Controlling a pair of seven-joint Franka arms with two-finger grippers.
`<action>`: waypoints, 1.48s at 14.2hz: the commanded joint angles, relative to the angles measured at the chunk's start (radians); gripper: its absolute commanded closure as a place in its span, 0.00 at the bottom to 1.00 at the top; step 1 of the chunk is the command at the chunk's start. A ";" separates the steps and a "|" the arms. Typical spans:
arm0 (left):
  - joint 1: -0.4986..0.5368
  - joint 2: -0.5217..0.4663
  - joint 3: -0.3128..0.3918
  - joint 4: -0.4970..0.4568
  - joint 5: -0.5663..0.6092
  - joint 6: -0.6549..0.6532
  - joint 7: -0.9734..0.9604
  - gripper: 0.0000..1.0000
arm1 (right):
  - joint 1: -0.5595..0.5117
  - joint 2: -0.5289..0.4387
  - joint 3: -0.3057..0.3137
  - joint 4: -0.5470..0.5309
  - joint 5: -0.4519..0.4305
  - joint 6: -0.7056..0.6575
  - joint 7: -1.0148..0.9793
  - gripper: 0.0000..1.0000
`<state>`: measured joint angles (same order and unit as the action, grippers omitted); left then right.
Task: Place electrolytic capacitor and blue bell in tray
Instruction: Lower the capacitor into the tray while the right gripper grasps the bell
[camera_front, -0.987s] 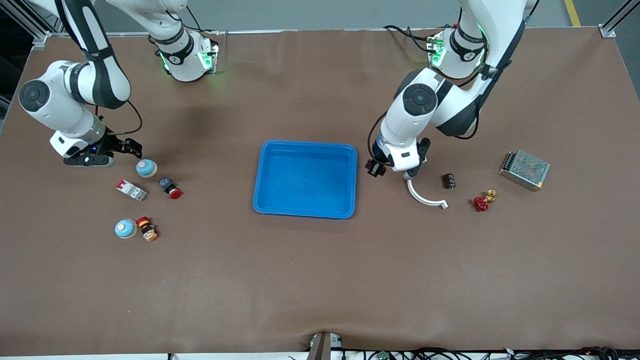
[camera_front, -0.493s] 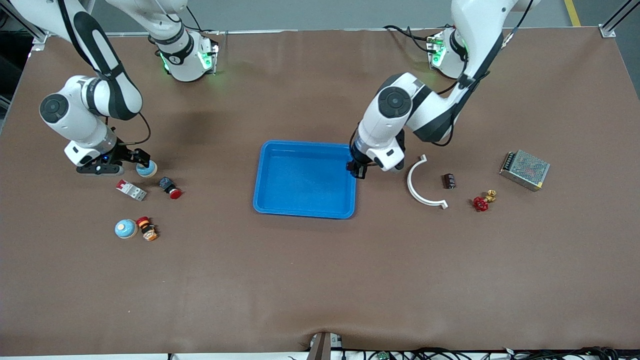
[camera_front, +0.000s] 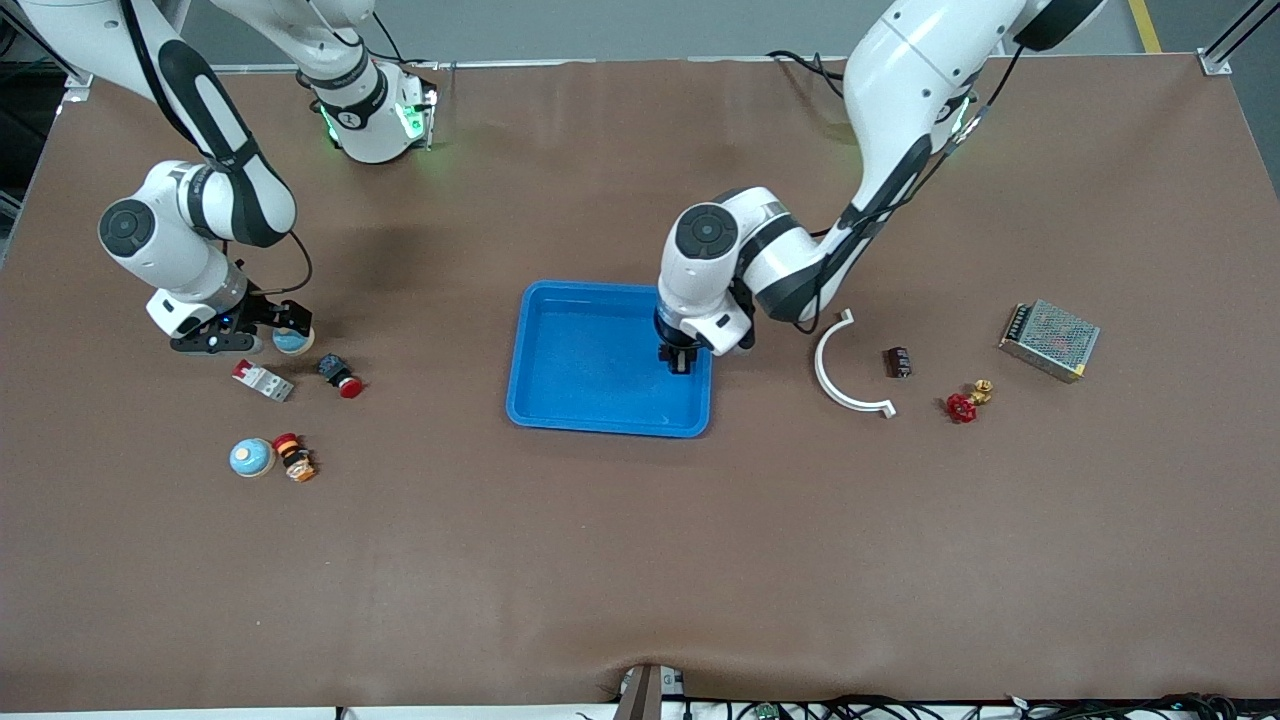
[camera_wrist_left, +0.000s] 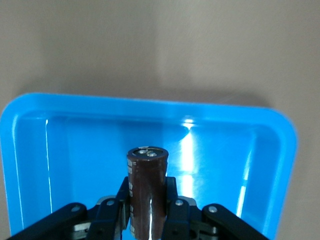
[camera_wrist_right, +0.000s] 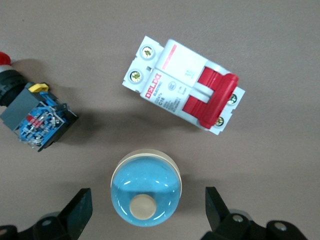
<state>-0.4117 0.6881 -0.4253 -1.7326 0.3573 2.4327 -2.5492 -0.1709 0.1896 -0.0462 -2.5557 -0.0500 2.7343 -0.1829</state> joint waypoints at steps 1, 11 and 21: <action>-0.070 0.048 0.039 0.057 0.049 -0.014 -0.026 1.00 | 0.004 0.005 0.003 -0.005 0.012 0.005 0.011 0.00; -0.180 0.068 0.096 0.028 0.088 -0.017 -0.019 1.00 | 0.005 0.044 0.003 -0.003 0.010 0.007 0.010 0.00; -0.150 0.045 0.097 0.036 0.089 -0.026 0.019 0.00 | -0.004 0.057 0.003 0.000 0.009 0.012 -0.043 0.79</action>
<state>-0.5752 0.7497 -0.3348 -1.7034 0.4198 2.4258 -2.5490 -0.1707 0.2333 -0.0457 -2.5553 -0.0500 2.7344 -0.1956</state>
